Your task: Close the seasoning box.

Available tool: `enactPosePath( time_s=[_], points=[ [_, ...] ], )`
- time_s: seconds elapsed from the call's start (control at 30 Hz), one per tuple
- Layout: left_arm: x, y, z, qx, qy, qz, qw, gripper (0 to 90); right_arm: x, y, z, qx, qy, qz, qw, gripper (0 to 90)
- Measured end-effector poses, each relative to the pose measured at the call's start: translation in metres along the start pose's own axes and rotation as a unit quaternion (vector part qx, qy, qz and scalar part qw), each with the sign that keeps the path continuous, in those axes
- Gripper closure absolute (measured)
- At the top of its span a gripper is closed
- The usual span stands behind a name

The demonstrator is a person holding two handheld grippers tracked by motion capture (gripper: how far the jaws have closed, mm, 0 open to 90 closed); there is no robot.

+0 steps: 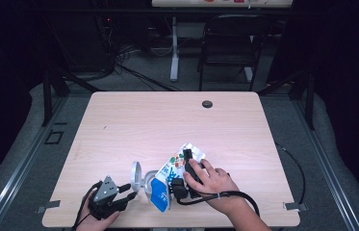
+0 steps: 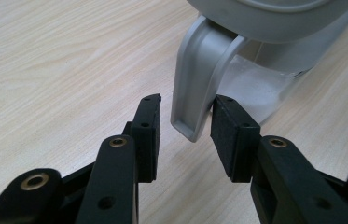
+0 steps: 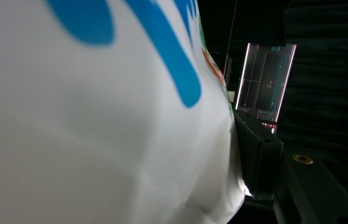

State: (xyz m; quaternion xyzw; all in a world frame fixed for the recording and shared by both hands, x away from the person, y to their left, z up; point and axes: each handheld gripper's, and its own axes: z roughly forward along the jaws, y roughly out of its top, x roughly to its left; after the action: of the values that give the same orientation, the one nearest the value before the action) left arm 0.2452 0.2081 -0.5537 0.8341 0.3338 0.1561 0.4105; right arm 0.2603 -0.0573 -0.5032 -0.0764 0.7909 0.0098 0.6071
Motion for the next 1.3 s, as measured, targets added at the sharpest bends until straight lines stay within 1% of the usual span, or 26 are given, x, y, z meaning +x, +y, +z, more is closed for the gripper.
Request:
enactPosePath(
  time_s=[0.3,0.33,0.37,0.7,1.1,1.17,1.23,1.3],
  points=[
    [-0.0001,0.0000,0.0001,0.000,0.000,0.000,1.0000,63.7,-0.0001,0.0003,0.0003,-0.002,0.001,0.000,1.0000,53.3],
    [-0.0001,0.0000,0.0001,0.000,0.000,0.000,1.0000,63.7,-0.0006,0.0007,-0.0003,0.002,0.002,-0.005,1.0000,53.4],
    [-0.0001,0.0000,0.0001,0.000,0.000,0.000,1.0000,63.7,0.0002,0.0004,0.0003,-0.003,0.001,-0.001,1.0000,53.6],
    [-0.0001,0.0000,0.0002,0.000,0.000,0.000,1.0000,63.7,0.0012,0.0002,0.0002,-0.002,0.002,0.001,1.0000,54.7],
    [-0.0002,0.0000,0.0004,0.000,0.000,0.001,1.0000,63.7,0.0010,0.0004,-0.0001,-0.004,-0.001,-0.004,1.0000,56.2],
    [-0.0001,0.0001,0.0003,0.000,0.000,0.001,1.0000,63.7,0.0004,0.0008,-0.0011,0.001,-0.001,-0.008,1.0000,56.5],
    [-0.0002,0.0001,0.0003,0.000,0.001,0.001,1.0000,63.7,0.0009,0.0006,-0.0005,-0.004,-0.002,-0.006,1.0000,56.7],
    [-0.0002,0.0001,0.0003,0.000,0.001,0.002,1.0000,63.7,0.0004,0.0008,-0.0011,-0.001,-0.001,-0.010,0.9999,56.9]
  ],
)
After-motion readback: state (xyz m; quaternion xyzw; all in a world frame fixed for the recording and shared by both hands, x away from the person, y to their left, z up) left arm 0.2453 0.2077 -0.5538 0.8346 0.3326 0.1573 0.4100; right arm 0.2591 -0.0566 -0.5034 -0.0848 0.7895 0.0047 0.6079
